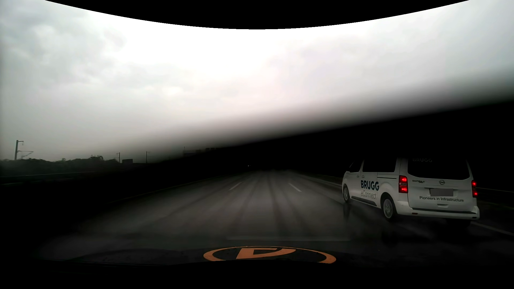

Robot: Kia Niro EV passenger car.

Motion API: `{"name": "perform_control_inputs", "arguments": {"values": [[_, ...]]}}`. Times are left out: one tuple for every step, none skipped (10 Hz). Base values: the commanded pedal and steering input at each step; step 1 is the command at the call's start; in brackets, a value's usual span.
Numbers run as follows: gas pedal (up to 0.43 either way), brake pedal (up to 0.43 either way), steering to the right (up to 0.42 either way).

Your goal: Follow the waypoints while adhering to traffic rules and regulations

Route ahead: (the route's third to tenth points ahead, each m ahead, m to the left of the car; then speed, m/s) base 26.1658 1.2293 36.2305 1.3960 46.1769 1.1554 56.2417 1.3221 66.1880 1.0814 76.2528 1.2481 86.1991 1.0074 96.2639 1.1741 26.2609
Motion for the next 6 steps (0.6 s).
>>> {"name": "perform_control_inputs", "arguments": {"values": [[0.26, 0.0, -0.003], [0.26, 0.0, -0.002], [0.26, 0.0, -0.002], [0.26, 0.0, -0.002], [0.248, 0.0, -0.001], [0.248, 0.0, -0.002]]}}
